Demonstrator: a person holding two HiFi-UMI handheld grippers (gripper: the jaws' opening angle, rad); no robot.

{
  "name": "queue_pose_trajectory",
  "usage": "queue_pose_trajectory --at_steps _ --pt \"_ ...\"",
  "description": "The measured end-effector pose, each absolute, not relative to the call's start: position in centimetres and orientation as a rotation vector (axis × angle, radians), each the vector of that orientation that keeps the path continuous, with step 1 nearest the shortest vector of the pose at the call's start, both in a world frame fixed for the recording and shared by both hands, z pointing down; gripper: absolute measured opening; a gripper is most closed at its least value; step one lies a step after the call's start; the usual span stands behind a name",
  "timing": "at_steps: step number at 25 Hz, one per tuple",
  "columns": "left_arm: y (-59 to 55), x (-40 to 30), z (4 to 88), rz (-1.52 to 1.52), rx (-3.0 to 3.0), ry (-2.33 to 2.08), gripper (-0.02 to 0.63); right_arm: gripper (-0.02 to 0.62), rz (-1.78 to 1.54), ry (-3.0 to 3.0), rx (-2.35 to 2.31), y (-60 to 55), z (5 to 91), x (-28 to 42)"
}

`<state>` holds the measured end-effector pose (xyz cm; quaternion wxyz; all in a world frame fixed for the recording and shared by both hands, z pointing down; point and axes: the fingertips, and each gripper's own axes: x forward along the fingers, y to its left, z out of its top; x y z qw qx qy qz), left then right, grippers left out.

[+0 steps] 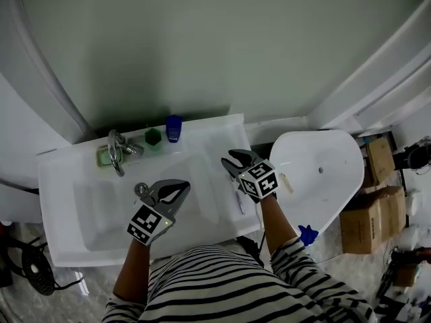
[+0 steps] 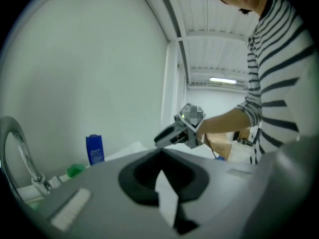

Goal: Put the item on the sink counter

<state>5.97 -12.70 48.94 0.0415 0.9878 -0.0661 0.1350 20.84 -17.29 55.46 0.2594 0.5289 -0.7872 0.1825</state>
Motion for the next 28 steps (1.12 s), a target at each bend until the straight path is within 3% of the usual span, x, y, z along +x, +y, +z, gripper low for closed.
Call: queue_pose_trajectory --at_steps 28 --pt "-10.0 5.8 50.1 0.443 2.998 -0.151 0.006 0.133 0.964 -1.565 1.446 -10.8 71.0 26.1"
